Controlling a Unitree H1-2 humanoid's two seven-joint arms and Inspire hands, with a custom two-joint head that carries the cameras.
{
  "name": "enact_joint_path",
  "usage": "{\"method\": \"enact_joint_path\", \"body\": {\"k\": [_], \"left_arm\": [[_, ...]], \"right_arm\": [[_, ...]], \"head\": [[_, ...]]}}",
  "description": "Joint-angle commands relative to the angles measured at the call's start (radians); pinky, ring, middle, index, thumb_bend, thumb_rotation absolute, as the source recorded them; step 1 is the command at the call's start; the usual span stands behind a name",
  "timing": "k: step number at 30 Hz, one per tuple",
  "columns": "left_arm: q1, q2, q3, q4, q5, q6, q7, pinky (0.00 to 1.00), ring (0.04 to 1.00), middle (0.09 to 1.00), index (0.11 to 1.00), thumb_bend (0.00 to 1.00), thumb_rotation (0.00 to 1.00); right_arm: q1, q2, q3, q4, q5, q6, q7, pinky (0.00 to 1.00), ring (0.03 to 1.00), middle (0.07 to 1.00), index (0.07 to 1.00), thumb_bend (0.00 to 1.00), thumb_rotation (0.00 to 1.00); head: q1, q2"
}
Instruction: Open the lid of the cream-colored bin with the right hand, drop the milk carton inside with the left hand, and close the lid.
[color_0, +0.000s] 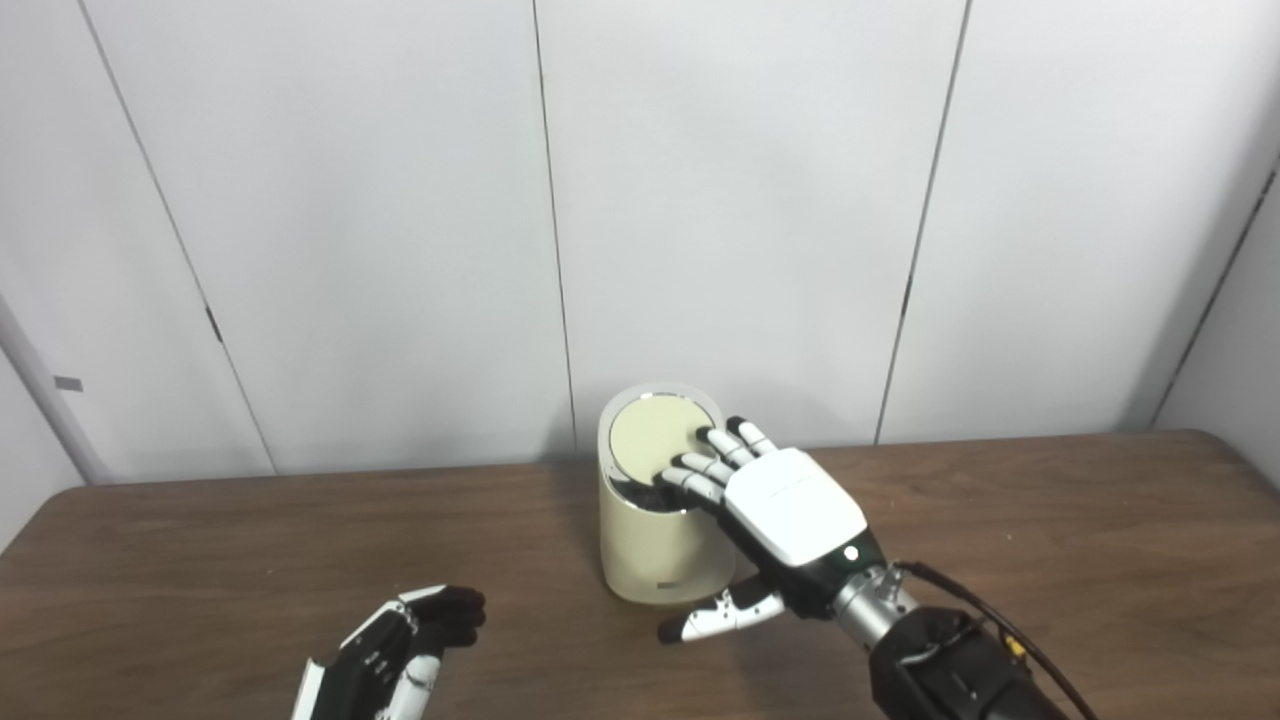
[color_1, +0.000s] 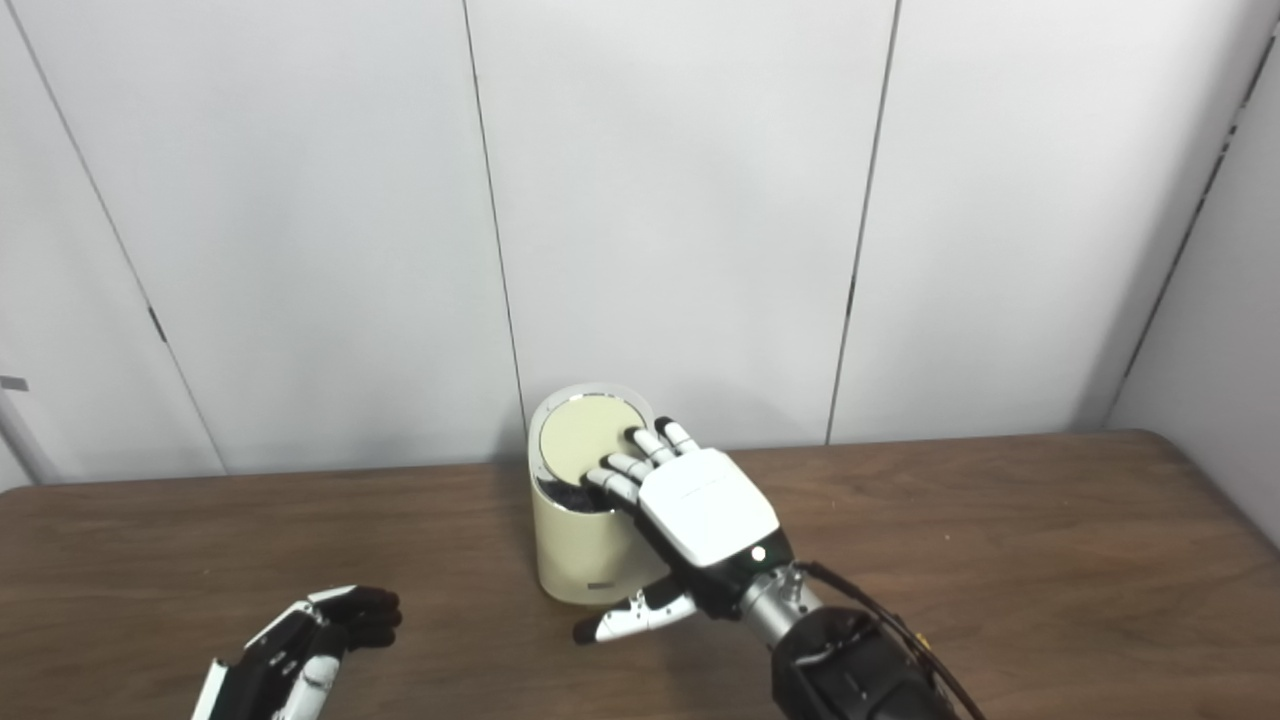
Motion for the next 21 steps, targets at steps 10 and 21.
{"method": "enact_joint_path", "body": {"k": [10,21], "left_arm": [[0.000,0.001,0.000,-0.067,-0.005,0.018,0.000,0.69,0.690,0.698,0.674,0.42,0.62],[-0.004,-0.001,-0.006,-0.072,0.004,0.027,0.001,0.69,0.692,0.701,0.676,0.42,0.63]], "right_arm": [[0.005,0.016,-0.030,0.030,0.211,0.070,0.203,0.97,0.875,0.750,0.743,0.67,0.85],[-0.017,-0.009,0.000,0.039,0.209,0.091,0.238,0.96,0.875,0.761,0.749,0.69,0.89]], "head": [[0.006,0.011],[0.012,0.013]]}}
